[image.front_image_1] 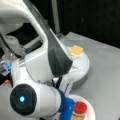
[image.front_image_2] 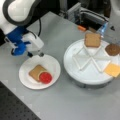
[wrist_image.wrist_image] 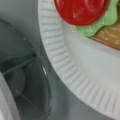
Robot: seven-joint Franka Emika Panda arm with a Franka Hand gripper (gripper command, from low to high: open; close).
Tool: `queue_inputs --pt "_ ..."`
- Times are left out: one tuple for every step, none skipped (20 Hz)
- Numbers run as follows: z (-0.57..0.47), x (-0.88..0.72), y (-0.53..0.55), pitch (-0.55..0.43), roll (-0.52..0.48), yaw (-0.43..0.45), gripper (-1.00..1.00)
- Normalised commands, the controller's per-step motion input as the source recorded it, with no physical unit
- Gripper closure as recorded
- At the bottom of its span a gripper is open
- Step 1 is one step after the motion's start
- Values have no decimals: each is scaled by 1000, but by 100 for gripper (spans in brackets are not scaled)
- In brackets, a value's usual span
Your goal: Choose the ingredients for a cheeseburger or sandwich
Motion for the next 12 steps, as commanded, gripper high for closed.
queue_inputs --pt "197 -688 311 -73 -334 -146 -100" --pt "178 -678 325 -80 -328 -143 -100" --pt "167 -667 346 -85 -330 -151 -100" --pt "154 -650 366 -96 -339 -158 -100" --pt "140 -621 381 -122 -357 -181 -100" --pt "125 -583 390 -145 -372 -191 -100" --pt "97 -534 384 -154 -374 -183 -100" --pt "59 -484 373 -174 -425 -195 -100" --pt "34 -471 374 -182 -468 -199 -100" --pt "21 -457 372 -182 -505 -201 -100" --pt "7 -437 364 -172 -503 -189 -100" --pt "6 -430 364 -159 -551 -197 -100"
